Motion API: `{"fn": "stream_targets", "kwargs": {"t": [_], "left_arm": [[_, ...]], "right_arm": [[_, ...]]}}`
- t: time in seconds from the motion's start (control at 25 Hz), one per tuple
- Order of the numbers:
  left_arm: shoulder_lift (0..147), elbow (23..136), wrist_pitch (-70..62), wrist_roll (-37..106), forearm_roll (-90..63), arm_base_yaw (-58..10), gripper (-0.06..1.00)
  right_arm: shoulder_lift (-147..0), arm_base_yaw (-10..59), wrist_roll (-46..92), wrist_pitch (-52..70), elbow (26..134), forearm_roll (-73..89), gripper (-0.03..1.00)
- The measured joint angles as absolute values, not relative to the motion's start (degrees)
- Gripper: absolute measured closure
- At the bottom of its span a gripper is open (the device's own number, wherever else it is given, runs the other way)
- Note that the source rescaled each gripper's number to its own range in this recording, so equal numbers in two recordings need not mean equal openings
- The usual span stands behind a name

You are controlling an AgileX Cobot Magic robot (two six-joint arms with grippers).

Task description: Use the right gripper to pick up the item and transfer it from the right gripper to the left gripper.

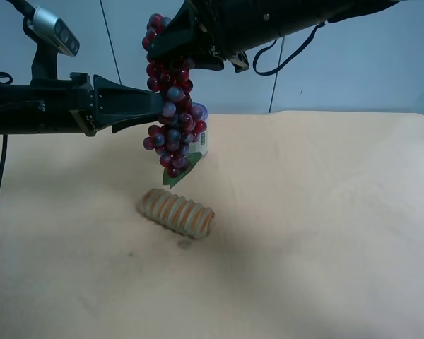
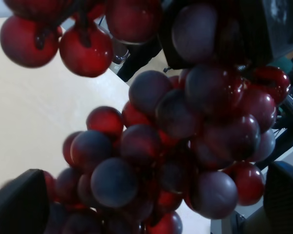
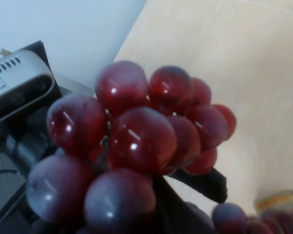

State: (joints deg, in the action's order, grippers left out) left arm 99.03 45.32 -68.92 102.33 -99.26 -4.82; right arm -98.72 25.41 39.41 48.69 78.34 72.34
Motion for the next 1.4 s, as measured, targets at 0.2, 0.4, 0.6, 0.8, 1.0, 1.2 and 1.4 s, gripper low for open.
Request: {"fn": "stream_targets", "kwargs": {"t": [0.2,0.4,0.6,0.8,1.0,1.2,1.4], "left_arm": [[99.03,45.32,-68.92,101.82,-99.26,-4.94,0.14],[99.14,47.46,-68.92,101.55,-99.25,-7.27,0.14],[99.27,51.05,-68.92,100.23,-99.37,-8.83,0.14],[99.54,51.33,-68.92,100.07,-99.37,-8.83,0.14],[99.54,51.33,-68.92,100.13,-99.37,-8.83,0.13],[99.70,51.33,-68.92,100.13,-99.37,-8.83,0.13],[99.70,51.33,-68.92,100.07,-99.37,-8.83,0.16]], "right_arm": [[-98.72,25.41,39.41,47.03,78.34,72.45,0.97],[-99.24,25.43,39.41,45.95,78.34,74.43,0.97],[-102.12,26.69,39.95,46.09,78.34,78.88,0.97],[-103.50,27.82,42.24,45.73,78.34,82.54,0.97],[-103.50,27.82,45.46,45.56,78.34,86.32,0.97],[-103.50,27.82,46.53,44.96,78.34,86.65,0.97],[-103.50,27.82,46.93,43.58,78.34,87.72,0.97]]}}
